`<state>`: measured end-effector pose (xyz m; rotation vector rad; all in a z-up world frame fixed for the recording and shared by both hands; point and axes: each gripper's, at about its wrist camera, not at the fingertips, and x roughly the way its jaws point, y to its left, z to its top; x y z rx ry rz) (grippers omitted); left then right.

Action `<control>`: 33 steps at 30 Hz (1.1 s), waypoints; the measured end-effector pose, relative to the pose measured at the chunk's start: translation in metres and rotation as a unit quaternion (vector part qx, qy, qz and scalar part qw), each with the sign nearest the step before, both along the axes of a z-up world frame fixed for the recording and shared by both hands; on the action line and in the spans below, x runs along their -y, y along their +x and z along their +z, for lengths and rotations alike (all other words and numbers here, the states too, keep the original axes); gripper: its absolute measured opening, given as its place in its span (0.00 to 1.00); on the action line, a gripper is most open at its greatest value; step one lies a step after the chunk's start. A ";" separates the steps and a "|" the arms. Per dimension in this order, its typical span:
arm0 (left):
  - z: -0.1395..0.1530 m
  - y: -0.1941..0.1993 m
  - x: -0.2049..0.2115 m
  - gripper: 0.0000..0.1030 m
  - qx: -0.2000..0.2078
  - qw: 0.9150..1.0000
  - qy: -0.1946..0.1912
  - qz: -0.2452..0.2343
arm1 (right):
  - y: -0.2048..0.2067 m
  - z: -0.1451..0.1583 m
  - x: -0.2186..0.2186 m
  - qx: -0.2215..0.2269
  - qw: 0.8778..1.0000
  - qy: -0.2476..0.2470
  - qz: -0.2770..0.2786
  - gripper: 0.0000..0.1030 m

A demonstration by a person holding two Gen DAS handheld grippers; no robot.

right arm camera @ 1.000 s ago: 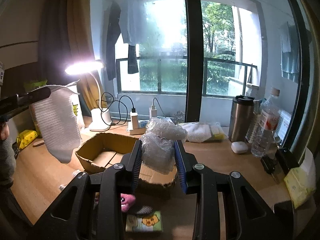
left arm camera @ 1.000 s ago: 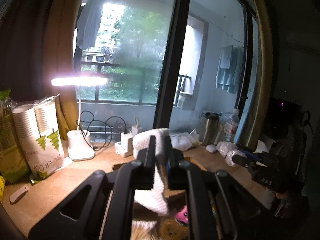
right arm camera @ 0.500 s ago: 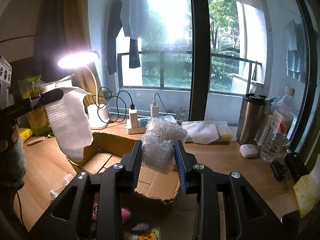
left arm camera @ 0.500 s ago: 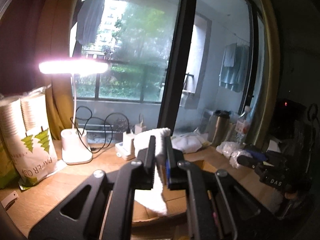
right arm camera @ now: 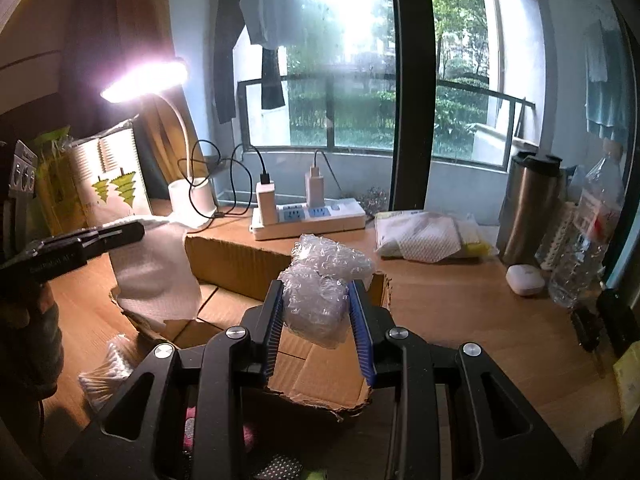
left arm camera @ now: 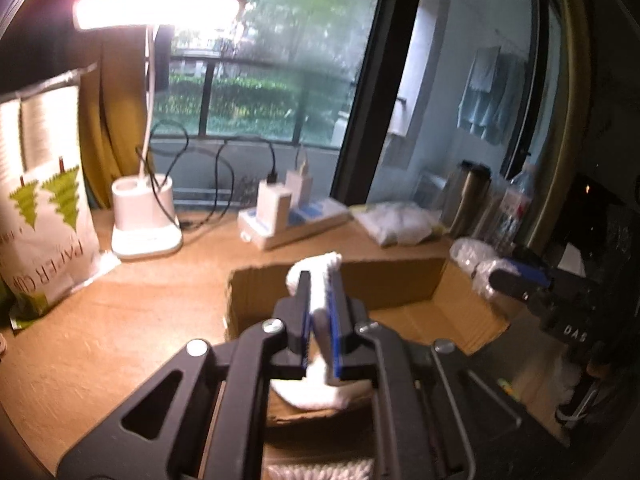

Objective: Organize soft objects
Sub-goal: 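Lift and carry the towel with the left tool while the right tool carries the bubble wrap into the box, then open the left tool over the box while the right tool releases the bubble wrap inside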

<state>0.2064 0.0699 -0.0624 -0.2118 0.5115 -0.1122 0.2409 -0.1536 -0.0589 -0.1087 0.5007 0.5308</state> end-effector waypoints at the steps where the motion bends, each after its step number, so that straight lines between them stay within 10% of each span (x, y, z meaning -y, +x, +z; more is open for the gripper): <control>1: -0.005 0.001 0.000 0.09 -0.008 1.000 0.001 0.001 | 0.002 -0.002 -0.001 -0.003 1.000 -0.001 0.000 0.33; 20: -0.018 0.003 0.007 0.28 -0.056 0.998 0.024 0.022 | 0.009 -0.015 -0.006 -0.037 0.999 -0.007 -0.007 0.49; 22: -0.016 0.001 0.007 0.34 -0.055 0.998 0.026 0.026 | 0.006 -0.013 -0.005 -0.034 0.999 -0.005 -0.007 0.49; 24: -0.014 -0.001 0.006 0.72 -0.052 0.998 0.018 0.023 | 0.003 -0.010 -0.004 -0.030 1.000 -0.003 -0.006 0.49; 33: 0.001 -0.018 0.007 0.76 -0.030 0.999 0.005 0.019 | -0.014 0.004 0.003 -0.013 1.000 0.003 -0.009 0.50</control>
